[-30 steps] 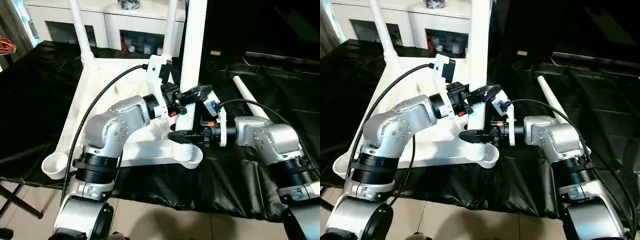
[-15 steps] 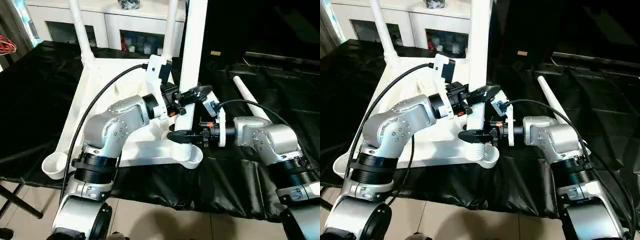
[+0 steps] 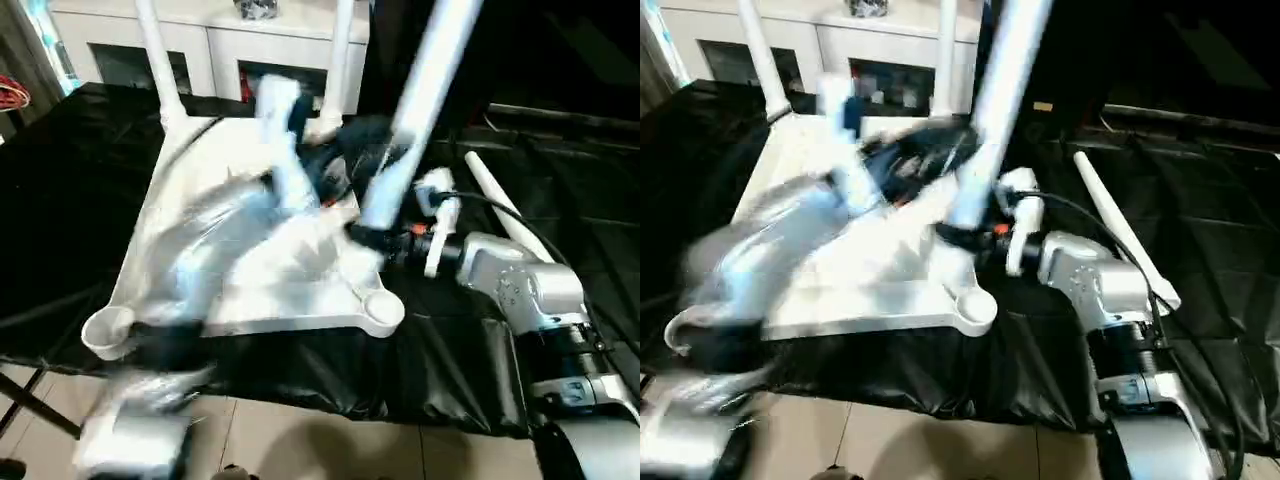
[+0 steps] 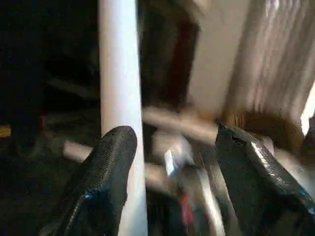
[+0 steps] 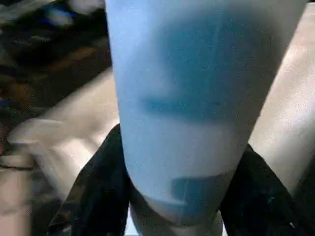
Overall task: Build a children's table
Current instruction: Pick table leg
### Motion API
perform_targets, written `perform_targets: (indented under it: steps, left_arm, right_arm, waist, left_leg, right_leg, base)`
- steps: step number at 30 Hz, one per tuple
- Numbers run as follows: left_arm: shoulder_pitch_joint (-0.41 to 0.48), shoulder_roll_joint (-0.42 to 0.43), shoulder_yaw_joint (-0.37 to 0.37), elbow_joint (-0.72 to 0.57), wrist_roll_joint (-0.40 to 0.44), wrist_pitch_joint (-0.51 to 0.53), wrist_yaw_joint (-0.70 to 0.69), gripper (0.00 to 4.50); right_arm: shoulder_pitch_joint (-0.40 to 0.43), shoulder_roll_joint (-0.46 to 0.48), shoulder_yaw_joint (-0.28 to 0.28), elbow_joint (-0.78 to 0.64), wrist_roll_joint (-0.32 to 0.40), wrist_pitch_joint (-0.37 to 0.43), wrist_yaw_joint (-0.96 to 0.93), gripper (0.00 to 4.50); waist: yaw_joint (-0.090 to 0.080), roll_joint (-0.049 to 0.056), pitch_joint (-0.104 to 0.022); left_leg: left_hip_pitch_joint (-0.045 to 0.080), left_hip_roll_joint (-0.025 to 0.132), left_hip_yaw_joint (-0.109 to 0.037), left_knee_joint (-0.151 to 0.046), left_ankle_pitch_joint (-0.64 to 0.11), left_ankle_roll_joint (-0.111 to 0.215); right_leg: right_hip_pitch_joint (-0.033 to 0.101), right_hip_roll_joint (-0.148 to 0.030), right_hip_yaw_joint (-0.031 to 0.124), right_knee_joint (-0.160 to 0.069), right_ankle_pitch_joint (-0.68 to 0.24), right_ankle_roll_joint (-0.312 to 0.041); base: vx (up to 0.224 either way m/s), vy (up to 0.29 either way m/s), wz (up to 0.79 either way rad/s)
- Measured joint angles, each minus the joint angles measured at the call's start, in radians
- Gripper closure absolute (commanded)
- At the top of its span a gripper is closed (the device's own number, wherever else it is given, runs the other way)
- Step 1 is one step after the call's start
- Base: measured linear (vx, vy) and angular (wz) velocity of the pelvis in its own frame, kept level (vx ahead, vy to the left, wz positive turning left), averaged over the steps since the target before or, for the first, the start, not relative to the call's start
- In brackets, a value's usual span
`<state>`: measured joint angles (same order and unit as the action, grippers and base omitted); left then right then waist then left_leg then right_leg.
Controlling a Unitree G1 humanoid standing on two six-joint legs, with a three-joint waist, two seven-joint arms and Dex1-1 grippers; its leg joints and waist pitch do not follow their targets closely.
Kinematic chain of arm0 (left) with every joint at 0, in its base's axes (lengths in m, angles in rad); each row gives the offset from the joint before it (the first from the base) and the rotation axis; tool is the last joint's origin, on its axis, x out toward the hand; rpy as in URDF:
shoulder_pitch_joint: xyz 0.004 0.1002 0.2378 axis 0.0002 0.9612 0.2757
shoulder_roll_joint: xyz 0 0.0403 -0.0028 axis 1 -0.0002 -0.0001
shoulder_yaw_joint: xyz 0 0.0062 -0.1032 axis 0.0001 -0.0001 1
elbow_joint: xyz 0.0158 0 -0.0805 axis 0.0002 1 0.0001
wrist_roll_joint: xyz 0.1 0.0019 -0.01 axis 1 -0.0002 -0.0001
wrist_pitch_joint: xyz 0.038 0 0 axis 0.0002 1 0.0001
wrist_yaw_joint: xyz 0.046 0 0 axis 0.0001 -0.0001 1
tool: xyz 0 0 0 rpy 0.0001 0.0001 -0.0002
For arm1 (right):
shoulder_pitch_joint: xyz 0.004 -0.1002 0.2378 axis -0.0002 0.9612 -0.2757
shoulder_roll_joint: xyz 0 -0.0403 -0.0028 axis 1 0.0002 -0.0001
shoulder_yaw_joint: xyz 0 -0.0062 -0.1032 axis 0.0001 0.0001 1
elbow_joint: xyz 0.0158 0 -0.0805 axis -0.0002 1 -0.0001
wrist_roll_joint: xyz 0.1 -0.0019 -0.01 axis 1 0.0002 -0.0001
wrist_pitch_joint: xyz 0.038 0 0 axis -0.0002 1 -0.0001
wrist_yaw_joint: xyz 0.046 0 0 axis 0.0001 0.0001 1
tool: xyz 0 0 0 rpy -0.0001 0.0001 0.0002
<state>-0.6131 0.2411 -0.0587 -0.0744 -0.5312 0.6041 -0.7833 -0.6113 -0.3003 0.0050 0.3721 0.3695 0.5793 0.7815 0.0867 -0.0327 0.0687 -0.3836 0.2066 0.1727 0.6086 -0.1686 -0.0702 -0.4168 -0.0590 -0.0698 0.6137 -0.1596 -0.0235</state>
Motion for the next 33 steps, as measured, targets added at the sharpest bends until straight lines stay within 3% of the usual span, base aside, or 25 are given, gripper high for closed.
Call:
perform_targets:
  steps: [4, 7, 13, 21, 33]
  left_arm:
    - [0.073, 0.084, -0.093, -0.016, 0.057, -0.007, -0.087, 1.5]
    - [0.11, 0.14, -0.222, -0.004, 0.168, -0.069, -0.097, 1.5]
    - [0.136, 0.172, -0.392, 0.172, 0.363, -0.191, -0.088, 1.89]
    - [0.137, 0.186, -0.413, 0.237, 0.417, -0.255, -0.117, 2.74]
    - [0.12, 0.223, -0.418, 0.326, 0.47, -0.347, -0.167, 3.62]
  right_arm:
    - [0.032, 0.001, 0.002, -0.002, -0.049, -0.026, -0.054, 2.6]
    - [0.066, 0.0, 0.012, -0.059, -0.071, -0.044, -0.083, 2.6]
    - [0.099, 0.005, 0.036, -0.12, -0.083, -0.043, -0.101, 2.6]
    - [0.112, 0.013, 0.043, -0.164, -0.089, -0.037, -0.121, 2.6]
    - [0.141, 0.01, 0.046, -0.206, -0.088, -0.019, -0.119, 2.6]
  waist:
    - [0.001, 0.0, 0.0]
    - [-0.001, 0.001, -0.001]
    - [-0.012, 0.001, -0.001]
    - [-0.028, 0.002, -0.001]
    - [-0.029, 0.003, -0.001]
  left_leg:
    - [0.0, 0.0, 0.0, 0.0, 0.0, 0.0]
    - [0.003, 0.0, 0.001, 0.0, 0.0, 0.0]
    - [0.005, 0.0, 0.0, 0.0, 0.001, -0.002]
    - [0.005, 0.0, 0.0, 0.0, 0.001, -0.002]
    - [0.012, 0.0, 0.0, -0.001, 0.001, -0.002]
  right_leg:
    - [0.0, 0.0, 0.001, 0.0, 0.0, 0.0]
    - [0.002, 0.0, 0.001, 0.0, -0.001, 0.001]
    - [0.003, 0.0, 0.002, 0.002, -0.003, 0.006]
    - [0.003, 0.0, 0.002, 0.002, -0.002, 0.005]
    - [0.008, 0.0, 0.002, 0.001, -0.002, 0.005]
  base:
    - [0.0, 0.0, 0.0]
    - [0.0, 0.0, 0.0]
    - [0.0, 0.0, 0.0]
    - [0.0, 0.0, 0.0]
    - [0.0, 0.0, 0.0]
